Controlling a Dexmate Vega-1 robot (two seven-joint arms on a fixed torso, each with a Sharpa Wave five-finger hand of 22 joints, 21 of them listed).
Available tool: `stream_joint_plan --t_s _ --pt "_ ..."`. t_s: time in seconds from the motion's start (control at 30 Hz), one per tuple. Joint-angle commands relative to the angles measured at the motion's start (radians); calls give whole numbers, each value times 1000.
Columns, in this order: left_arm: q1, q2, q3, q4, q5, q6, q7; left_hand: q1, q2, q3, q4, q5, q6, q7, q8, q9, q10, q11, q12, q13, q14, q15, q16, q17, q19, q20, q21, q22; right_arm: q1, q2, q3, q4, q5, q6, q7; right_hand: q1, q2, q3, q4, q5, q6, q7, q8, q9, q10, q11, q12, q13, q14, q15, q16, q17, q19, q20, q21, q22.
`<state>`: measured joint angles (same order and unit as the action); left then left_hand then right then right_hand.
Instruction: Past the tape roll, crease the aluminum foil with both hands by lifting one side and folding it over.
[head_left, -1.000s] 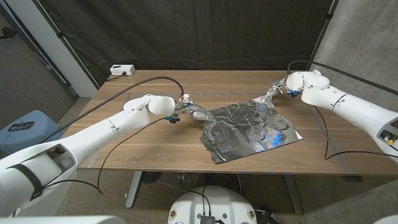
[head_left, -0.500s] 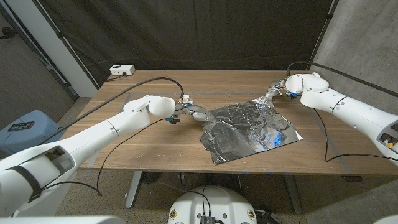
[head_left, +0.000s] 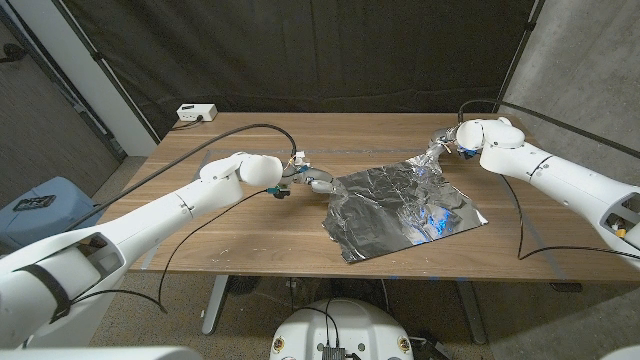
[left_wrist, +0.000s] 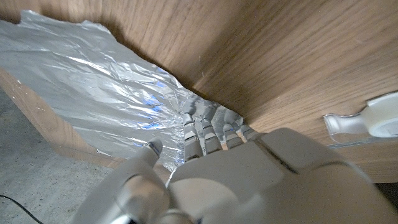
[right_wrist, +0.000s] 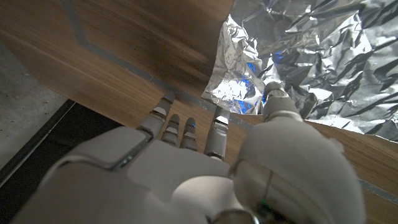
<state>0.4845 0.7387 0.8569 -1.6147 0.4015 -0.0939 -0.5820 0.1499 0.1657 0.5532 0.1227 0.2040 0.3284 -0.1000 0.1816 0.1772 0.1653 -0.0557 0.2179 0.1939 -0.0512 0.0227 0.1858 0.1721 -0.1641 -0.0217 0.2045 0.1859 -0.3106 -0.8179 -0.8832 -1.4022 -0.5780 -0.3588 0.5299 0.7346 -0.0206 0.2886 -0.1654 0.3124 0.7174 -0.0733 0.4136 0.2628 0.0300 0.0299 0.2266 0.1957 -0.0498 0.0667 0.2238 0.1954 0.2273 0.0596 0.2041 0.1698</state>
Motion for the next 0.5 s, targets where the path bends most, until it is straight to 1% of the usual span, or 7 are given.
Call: stream_joint_plan --t_s 0.03,0.13,0.23,0.33,0.37,0.43,0.5 --pt "-6 -3 5 11 0 -13 -2 9 -4 10 -3 4 7 0 5 2 5 5 0 1 3 0 1 2 3 3 9 3 -13 4 -2 -4 -11 -11 -34 32 3 7 0 13 53 -17 23 0 47 -13 11 -2 27 -8 9 2 24 -6 5 3" --pt "-6 -3 4 11 -1 -15 -2 9 -4 11 -4 4 7 0 5 2 4 4 0 1 4 -1 1 2 4 3 10 2 -15 2 -5 -9 -17 -13 -35 48 5 8 1 16 88 -24 36 -4 72 -24 13 -2 41 -15 11 2 35 -10 6 3" --pt "-6 -2 5 10 -1 -16 -4 11 -4 13 -6 4 8 -2 5 2 4 5 0 2 6 0 1 2 7 4 10 2 -19 -2 -4 -18 -23 -16 -42 59 8 8 3 19 122 -28 49 -8 90 -27 13 -3 52 -25 13 2 43 -14 6 3" --pt "-4 -2 5 7 -1 -17 -4 12 -5 16 -9 4 7 -3 5 2 2 1 -1 2 7 -1 1 2 7 4 10 2 -23 -8 -2 -29 -28 -17 -45 67 11 7 5 20 146 -31 57 -12 112 -38 16 -3 67 -34 17 2 51 -16 6 3" --pt "-3 -2 5 7 0 -18 -2 13 -5 16 -10 4 7 -2 5 2 2 2 -1 2 7 -1 1 2 8 4 10 2 -25 -10 -1 -33 -32 -19 -46 69 12 6 6 20 160 -35 61 -14 120 -41 16 -3 73 -36 18 2 53 -19 5 3" --pt "-2 -3 5 5 0 -17 -1 14 -6 18 -11 4 7 -3 5 2 2 2 -1 2 9 -1 1 2 8 4 11 2 -28 -14 0 -40 -35 -20 -48 74 13 5 8 20 180 -46 68 -17 144 -55 19 -4 83 -40 20 2 58 -21 5 3" --pt "-2 -4 6 6 1 -18 -1 15 -6 19 -13 4 8 -2 5 2 2 3 -1 2 10 -1 1 2 9 3 11 2 -30 -17 1 -45 -40 -19 -47 78 15 4 9 20 197 -49 74 -20 153 -59 19 -4 91 -44 22 3 63 -22 6 3"
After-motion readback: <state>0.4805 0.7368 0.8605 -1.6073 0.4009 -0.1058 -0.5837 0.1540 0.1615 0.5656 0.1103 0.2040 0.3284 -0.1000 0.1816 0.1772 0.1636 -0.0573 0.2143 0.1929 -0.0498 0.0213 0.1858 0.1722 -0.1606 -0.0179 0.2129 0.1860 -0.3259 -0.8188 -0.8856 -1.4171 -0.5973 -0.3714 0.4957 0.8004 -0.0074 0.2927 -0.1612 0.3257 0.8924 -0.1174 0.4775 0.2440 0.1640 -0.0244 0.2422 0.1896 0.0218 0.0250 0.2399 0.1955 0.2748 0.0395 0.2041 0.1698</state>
